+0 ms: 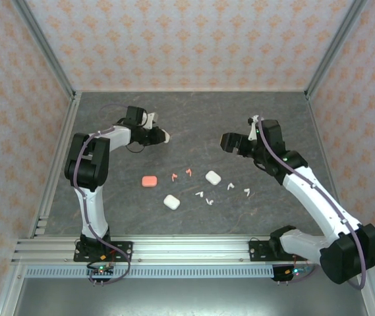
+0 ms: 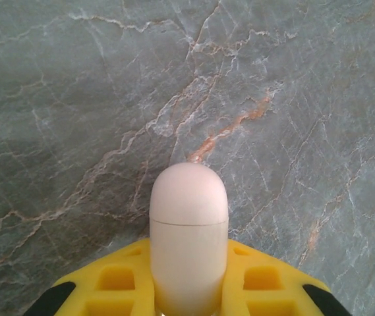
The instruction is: Insert wireless bluetooth earbuds into charging case
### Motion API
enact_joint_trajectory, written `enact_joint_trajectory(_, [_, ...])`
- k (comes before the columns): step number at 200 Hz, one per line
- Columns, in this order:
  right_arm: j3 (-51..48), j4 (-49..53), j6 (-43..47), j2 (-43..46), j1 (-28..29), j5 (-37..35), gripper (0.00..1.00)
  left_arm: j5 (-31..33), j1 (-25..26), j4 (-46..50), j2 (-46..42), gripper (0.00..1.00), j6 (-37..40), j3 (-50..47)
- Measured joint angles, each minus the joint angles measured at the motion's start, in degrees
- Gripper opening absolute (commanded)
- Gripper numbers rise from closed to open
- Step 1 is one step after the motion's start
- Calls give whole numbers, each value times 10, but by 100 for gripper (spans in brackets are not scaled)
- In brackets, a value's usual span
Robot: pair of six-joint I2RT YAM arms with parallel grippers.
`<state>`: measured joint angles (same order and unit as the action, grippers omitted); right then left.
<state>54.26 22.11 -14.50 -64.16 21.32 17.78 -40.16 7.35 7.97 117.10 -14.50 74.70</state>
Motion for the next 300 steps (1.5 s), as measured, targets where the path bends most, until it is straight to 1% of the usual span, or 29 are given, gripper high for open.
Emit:
enact_joint_trajectory(19, [11,27,11,-19,0,-2,99,-3,-5,6,1,29,7,3])
enact_joint_trajectory(33, [28,56,22,-37,0,-5,99,-2,-7,14,1,35,13,3])
enact_joint_trajectory(57, [53,92,37,-65,0,-15,99,1,-10,28,5,43,19,3])
enact_joint_trajectory(86, [56,127,45,-85,9,-29,99,6,-11,38,5,45,25,3])
enact_joint_trajectory(106, [56,144,49,-103,33,-42,100,14,-11,44,3,47,26,3])
enact_joint_trajectory(131, [56,161,57,-133,79,-63,94,26,-15,47,-19,48,26,-3])
enact_joint_trajectory(151, [56,172,63,-169,114,-79,88,37,-20,45,-70,48,26,-23])
enact_joint_trajectory(175, [63,185,75,-219,151,-107,83,47,-23,20,-160,48,17,-66])
enact_joint_trajectory(209, [95,195,97,-293,192,-148,81,64,-22,-48,-288,50,-19,-164])
enact_joint_trajectory(238, [104,195,116,-331,198,-164,79,86,-22,-75,-380,58,-50,-243])
enact_joint_trajectory(274, [118,188,140,-369,198,-163,73,125,-22,-88,-475,69,-64,-295])
enact_joint_trajectory(300, [125,182,149,-391,198,-162,69,149,-22,-92,-512,70,-68,-318])
